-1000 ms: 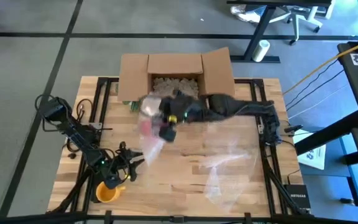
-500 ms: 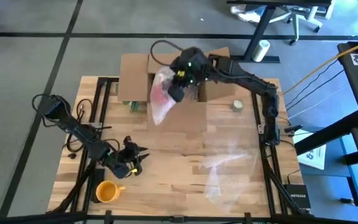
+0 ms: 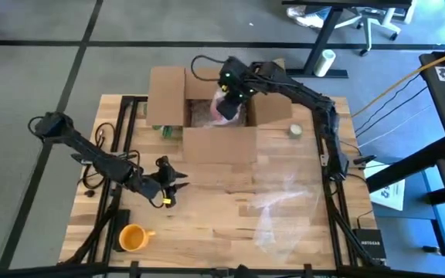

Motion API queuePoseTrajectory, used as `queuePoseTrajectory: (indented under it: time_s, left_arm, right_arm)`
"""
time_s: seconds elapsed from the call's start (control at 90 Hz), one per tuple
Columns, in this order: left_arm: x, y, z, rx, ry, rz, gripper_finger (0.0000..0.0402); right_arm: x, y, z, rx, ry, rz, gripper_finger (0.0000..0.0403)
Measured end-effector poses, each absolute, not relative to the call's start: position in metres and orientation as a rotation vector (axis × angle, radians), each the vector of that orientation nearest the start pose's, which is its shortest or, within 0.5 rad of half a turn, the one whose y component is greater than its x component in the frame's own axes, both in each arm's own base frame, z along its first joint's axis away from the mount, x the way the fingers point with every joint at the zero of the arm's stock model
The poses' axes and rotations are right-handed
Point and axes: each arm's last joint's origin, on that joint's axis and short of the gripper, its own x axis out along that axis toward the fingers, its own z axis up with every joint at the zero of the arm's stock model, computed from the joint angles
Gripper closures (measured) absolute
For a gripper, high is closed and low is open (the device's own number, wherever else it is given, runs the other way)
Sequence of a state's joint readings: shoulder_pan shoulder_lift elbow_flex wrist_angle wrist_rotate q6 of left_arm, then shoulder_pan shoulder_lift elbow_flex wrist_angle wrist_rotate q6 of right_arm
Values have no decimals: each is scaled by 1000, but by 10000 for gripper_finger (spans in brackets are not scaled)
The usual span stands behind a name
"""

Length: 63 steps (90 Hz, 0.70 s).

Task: Wrap mug
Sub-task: Put the wrapped red cup into the cardboard box

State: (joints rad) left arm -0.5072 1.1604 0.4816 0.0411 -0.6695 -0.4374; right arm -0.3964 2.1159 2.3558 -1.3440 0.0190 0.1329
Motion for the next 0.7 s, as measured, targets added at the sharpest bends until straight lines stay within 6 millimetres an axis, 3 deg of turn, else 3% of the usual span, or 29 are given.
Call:
queuePoseTrajectory:
  time_s: [0.189,0.333,0.7]
  left_arm:
    - [197,-90,184,-84,492,253,284]
    - [197,-89,183,-78,499,252,284]
    - [194,-88,180,-78,544,250,284]
  right_arm:
    - [408,-178,307,374,1256,-384,383]
    - [415,-184,286,389,1312,-381,376]
    - [420,-184,284,419,1269,-299,208]
